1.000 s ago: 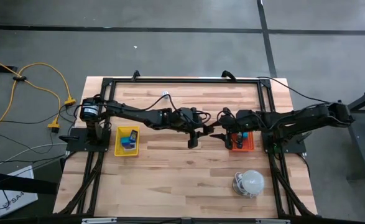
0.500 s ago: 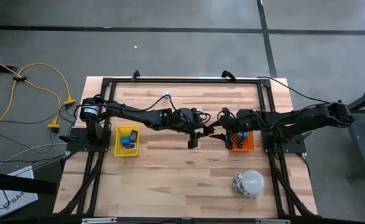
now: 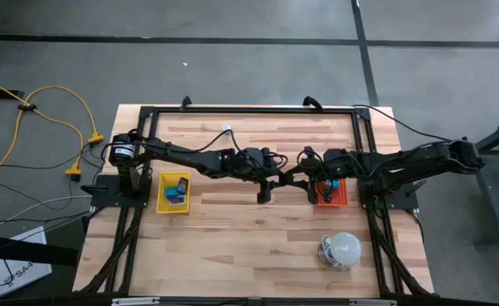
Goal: Pick & Place Office items
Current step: Put the black charger adapter into the orange bin
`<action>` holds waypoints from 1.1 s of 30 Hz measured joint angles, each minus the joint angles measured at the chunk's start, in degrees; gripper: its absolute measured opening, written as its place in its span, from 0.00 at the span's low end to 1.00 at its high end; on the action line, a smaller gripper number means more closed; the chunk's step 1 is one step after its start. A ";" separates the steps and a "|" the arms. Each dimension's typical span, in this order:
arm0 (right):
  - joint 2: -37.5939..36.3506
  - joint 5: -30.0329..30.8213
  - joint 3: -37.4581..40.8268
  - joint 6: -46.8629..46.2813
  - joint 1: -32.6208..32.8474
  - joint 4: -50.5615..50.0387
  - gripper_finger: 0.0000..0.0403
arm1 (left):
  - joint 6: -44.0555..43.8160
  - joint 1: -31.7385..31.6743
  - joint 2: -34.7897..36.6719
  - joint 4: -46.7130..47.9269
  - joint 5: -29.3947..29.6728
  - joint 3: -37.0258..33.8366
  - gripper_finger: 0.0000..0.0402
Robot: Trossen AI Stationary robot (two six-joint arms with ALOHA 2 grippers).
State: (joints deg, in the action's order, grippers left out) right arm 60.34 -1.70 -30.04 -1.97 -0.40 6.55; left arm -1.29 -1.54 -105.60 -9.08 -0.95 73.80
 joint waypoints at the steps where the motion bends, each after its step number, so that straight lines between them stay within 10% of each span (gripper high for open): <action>1: 0.00 -0.01 0.00 -0.05 0.00 -0.02 0.37 | -0.01 0.00 0.00 0.00 0.01 -0.01 0.37; 33: 0.00 -1.45 0.00 0.30 0.04 -0.19 0.35 | 3.05 0.37 -0.02 -0.74 0.22 -0.02 0.52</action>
State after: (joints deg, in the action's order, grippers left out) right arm 60.34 -3.15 -30.04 -1.67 -0.36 6.36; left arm 1.76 -1.17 -105.62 -9.82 -0.73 73.78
